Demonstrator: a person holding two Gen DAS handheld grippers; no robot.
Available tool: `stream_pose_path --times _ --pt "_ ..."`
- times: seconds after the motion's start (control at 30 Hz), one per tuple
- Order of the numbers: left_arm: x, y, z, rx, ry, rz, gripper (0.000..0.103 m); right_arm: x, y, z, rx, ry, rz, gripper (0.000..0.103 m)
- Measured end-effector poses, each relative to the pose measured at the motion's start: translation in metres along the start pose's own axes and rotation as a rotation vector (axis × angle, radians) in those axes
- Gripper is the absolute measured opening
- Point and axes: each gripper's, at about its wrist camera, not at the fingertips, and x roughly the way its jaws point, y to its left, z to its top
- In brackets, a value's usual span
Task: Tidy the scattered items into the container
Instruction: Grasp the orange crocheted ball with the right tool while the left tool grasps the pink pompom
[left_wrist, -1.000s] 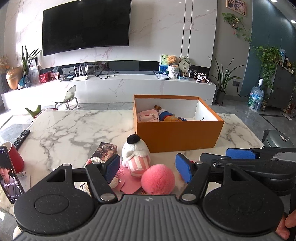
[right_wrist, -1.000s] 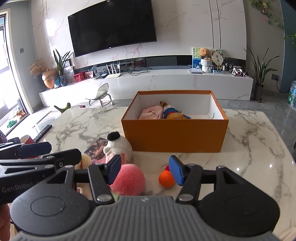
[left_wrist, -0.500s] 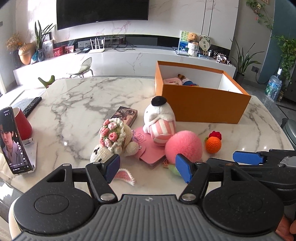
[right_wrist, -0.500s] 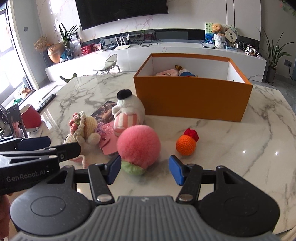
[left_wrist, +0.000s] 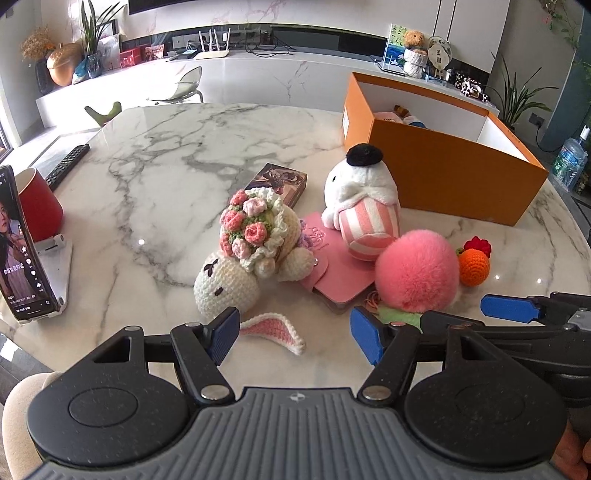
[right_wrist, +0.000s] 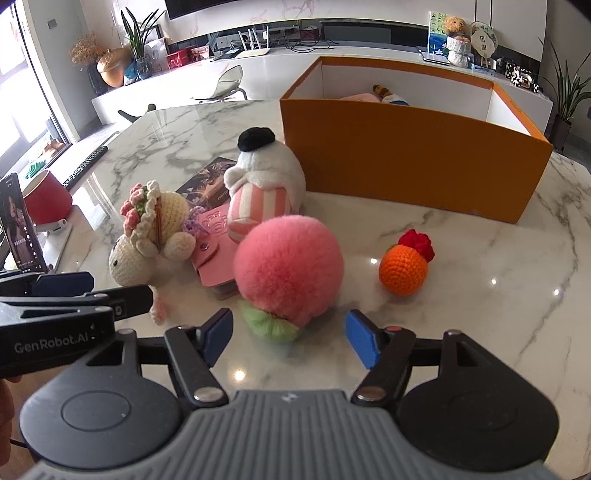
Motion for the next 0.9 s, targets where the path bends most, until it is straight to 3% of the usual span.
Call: stream_pose_path --times 0.3,0.5,0.73,0.9 --pt "0.010 -0.010 0.023 0.014 -0.018 -0.043 0.078 0.009 -0.015 0.020 0.018 -0.030 -0.036 0.071" --pt "0.019 -0.038 0.030 0.058 -0.020 -0.143 0.078 0.003 -0.045 0.029 0.085 -0.071 -0.100 0.070" --pt "0.039 -0.069 0.033 0.082 0.008 -0.203 0.078 0.010 -0.068 0.034 0.098 -0.062 -0.144 0.065" --pt "0.056 -0.074 0.035 0.062 0.047 -0.228 0.078 0.023 -0.085 0.033 0.147 -0.029 -0.120 0.064"
